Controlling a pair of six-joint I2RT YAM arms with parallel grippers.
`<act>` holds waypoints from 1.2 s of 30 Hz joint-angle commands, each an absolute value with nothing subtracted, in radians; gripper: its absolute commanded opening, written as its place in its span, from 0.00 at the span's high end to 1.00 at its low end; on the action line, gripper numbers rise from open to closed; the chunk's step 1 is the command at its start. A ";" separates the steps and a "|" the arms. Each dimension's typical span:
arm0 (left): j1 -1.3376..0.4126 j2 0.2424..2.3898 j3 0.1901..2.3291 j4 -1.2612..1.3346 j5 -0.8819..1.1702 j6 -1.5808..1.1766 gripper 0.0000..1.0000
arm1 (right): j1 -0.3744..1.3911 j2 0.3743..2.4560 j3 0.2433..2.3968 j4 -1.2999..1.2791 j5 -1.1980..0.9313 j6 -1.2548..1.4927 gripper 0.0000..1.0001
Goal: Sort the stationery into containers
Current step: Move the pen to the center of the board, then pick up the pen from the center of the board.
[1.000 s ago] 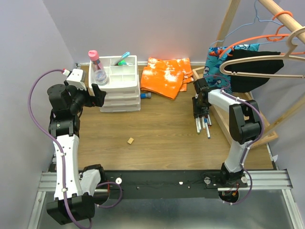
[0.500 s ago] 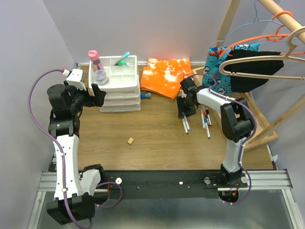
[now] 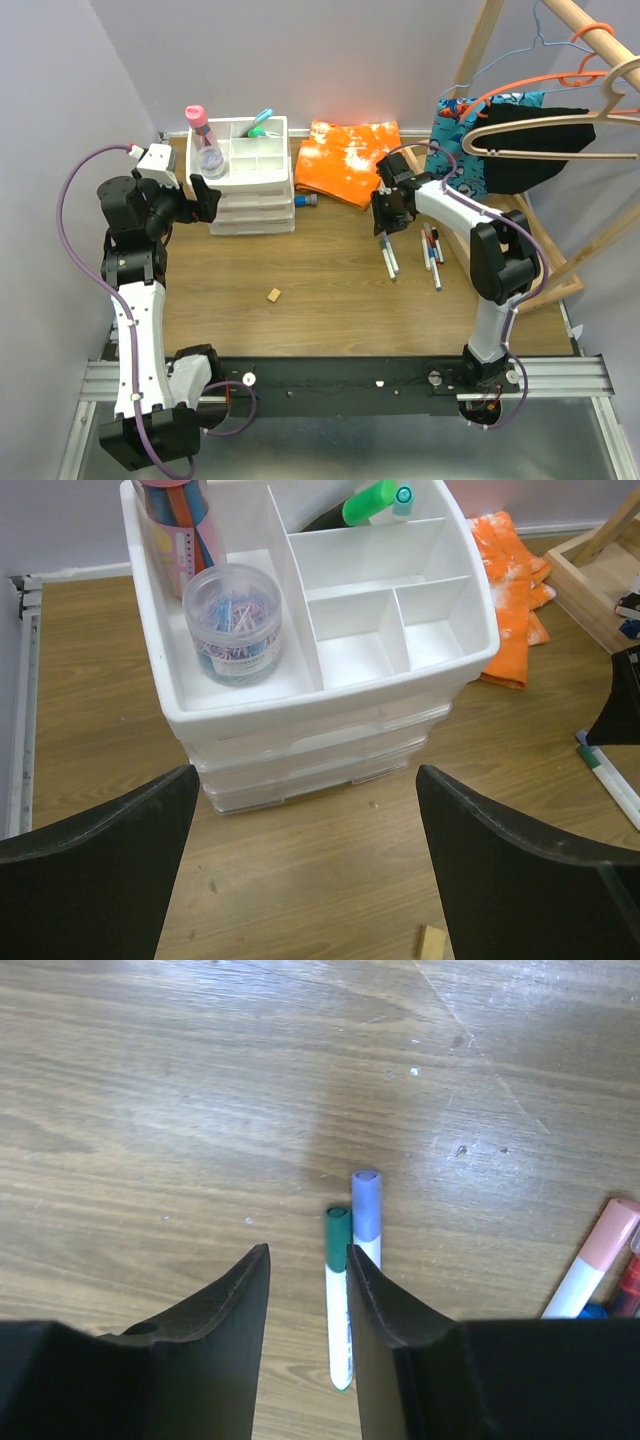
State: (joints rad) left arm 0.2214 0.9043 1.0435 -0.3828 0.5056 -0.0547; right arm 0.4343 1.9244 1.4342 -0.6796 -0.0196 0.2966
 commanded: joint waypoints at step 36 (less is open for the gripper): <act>0.250 0.917 1.022 -0.342 0.523 -0.089 0.01 | 0.405 2.008 1.442 -0.643 0.086 0.282 0.67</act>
